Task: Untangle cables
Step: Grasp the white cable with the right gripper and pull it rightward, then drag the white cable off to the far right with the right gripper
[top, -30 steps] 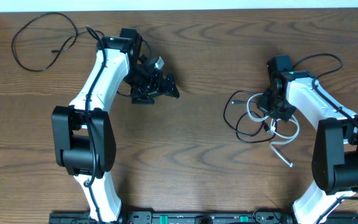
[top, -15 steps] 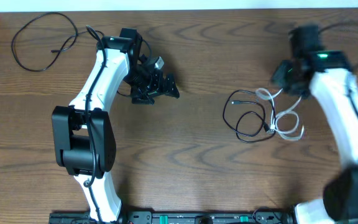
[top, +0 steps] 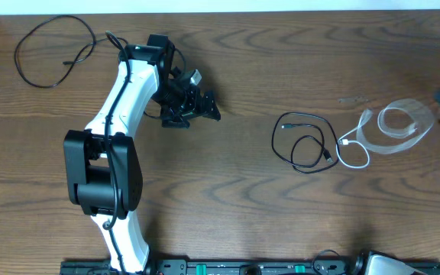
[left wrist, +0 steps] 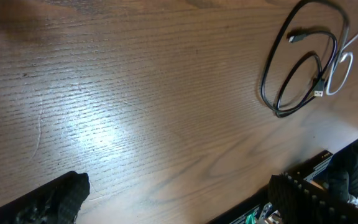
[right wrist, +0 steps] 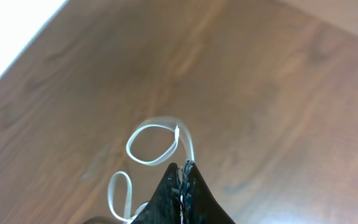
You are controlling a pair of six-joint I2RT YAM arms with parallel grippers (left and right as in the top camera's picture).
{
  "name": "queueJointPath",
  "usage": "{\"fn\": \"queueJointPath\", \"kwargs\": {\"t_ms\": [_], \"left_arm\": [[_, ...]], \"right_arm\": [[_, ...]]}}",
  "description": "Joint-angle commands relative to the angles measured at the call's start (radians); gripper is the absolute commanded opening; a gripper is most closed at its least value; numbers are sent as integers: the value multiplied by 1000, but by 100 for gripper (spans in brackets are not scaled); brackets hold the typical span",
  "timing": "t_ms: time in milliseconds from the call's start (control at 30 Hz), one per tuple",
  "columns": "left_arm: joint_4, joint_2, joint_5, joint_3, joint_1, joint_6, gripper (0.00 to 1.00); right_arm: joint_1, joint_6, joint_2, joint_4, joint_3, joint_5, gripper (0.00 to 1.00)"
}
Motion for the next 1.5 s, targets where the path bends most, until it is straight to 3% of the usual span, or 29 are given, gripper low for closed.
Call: {"fn": "queueJointPath", "kwargs": {"t_ms": [0, 133, 233, 333, 533, 600, 700, 833, 1033, 1100, 1133, 1167, 1300, 1467], "left_arm": [[-3, 6, -13, -6, 1, 21, 98], [-3, 6, -13, -6, 1, 21, 98], [5, 6, -12, -6, 1, 21, 98], [11, 6, -12, -6, 1, 20, 98], [11, 6, -12, -6, 0, 17, 98], [11, 6, -12, -6, 1, 17, 98], [12, 6, -12, -6, 1, 17, 98], [13, 6, -12, -6, 1, 17, 98], [11, 6, -12, -6, 1, 17, 98], [11, 6, -12, -6, 1, 17, 98], [11, 6, -12, -6, 1, 17, 98], [11, 6, -12, -6, 0, 17, 98], [12, 6, -13, -6, 1, 17, 98], [12, 6, -13, -6, 1, 18, 98]], "right_arm": [[-76, 5, 3, -22, -2, 65, 1], [-139, 31, 8, -33, -11, 53, 1], [-157, 4, 16, -33, -25, -62, 1], [-156, -76, 32, -34, -45, -200, 9], [-150, -172, 95, -7, -177, -467, 46], [-138, -251, 123, 47, -244, -546, 56], [-102, -414, 176, 154, -341, -664, 81], [-51, -457, 267, 255, -410, -702, 88], [-3, -510, 391, 359, -412, -691, 85], [0, -510, 411, 382, -412, -682, 71], [0, -509, 416, 389, -412, -682, 60], [0, -509, 416, 395, -412, -682, 43], [-1, -505, 404, 387, -386, -683, 2], [-14, -496, 360, 287, -271, -679, 1]]}}
